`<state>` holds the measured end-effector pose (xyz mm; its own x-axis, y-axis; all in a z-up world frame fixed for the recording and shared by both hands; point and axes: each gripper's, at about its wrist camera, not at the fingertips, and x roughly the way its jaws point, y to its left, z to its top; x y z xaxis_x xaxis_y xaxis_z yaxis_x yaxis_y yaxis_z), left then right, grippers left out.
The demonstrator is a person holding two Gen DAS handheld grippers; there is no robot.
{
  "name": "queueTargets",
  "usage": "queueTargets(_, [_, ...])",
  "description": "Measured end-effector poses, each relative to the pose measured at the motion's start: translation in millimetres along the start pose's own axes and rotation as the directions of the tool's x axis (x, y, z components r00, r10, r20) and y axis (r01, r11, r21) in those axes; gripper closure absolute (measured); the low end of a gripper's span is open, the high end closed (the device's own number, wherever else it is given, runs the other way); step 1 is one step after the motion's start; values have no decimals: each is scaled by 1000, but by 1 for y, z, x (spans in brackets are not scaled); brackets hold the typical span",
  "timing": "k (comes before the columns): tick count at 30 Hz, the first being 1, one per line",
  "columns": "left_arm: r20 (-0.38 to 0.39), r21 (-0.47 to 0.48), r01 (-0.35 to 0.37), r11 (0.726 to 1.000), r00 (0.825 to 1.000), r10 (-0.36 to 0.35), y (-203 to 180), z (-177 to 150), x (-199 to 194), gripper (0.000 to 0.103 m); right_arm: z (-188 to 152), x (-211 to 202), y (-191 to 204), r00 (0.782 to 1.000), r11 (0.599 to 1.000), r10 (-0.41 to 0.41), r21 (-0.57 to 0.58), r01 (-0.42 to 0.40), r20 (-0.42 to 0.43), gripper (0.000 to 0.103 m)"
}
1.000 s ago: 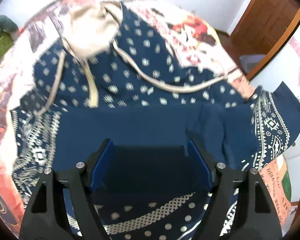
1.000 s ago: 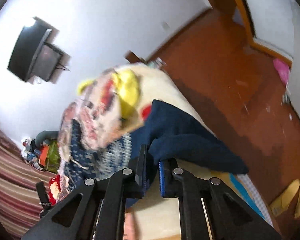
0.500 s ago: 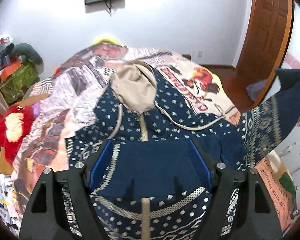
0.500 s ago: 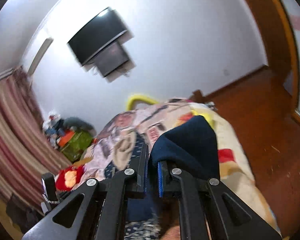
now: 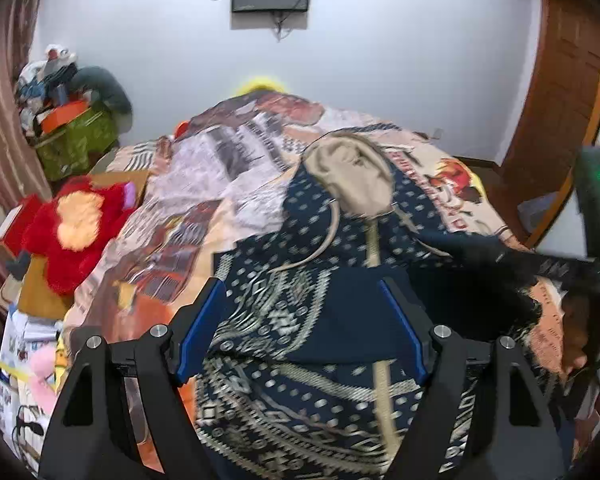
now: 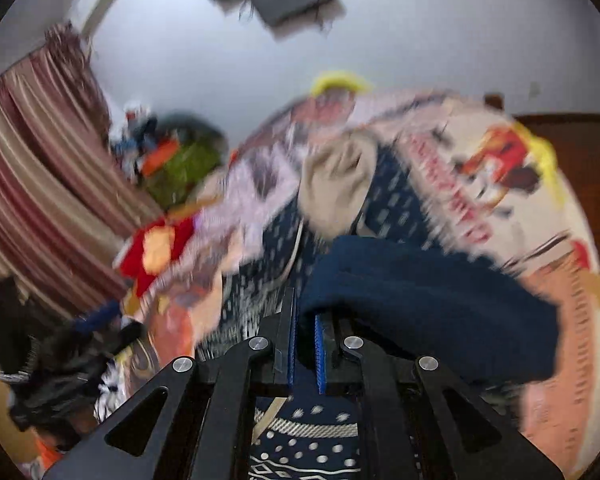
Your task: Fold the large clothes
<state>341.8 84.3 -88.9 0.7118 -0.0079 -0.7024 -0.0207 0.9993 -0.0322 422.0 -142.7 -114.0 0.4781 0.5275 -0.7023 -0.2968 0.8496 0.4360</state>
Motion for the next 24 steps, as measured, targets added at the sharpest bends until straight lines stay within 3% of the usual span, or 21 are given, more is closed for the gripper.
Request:
queueTargets(3, [-23, -28, -18, 999, 1000, 18, 18, -10, 5, 26, -18, 42, 2, 992, 1000, -18, 16, 20, -123, 97])
queueTargets(8, [-57, -81, -24, 996, 998, 19, 40, -21, 12, 26, -50, 95, -4, 941, 995, -88, 17, 99, -327, 97])
queueTargets(11, [-70, -106, -29, 994, 997, 22, 48, -24, 14, 26, -61, 111, -6, 908, 990, -142, -37, 138, -394, 97])
queueTargets(14, [-78, -116, -34, 993, 997, 25, 48, -25, 15, 26, -63, 110, -6, 903, 990, -138, -43, 132, -406, 95])
queueTargets(15, [-80, -114, -37, 993, 996, 28, 47, -25, 15, 26, -63, 109, -6, 899, 991, -133, -43, 127, -417, 89])
queueTargets(17, [-79, -106, -37, 994, 996, 29, 44, -25, 13, 26, -62, 101, -7, 892, 994, -106, -29, 103, -440, 67])
queueTargets(18, [-79, -101, -36, 994, 997, 28, 41, -24, 12, 26, -63, 95, -7, 895, 995, -93, -20, 94, -437, 46])
queueTargets(19, [-76, -91, -35, 995, 997, 28, 36, -23, 11, 26, -63, 88, -6, 902, 996, -86, -18, 87, -422, 35])
queueTargets(24, [-60, -18, -28, 999, 998, 27, 9, -14, 6, 26, -60, 40, -4, 936, 995, -86, -85, 60, -340, 35])
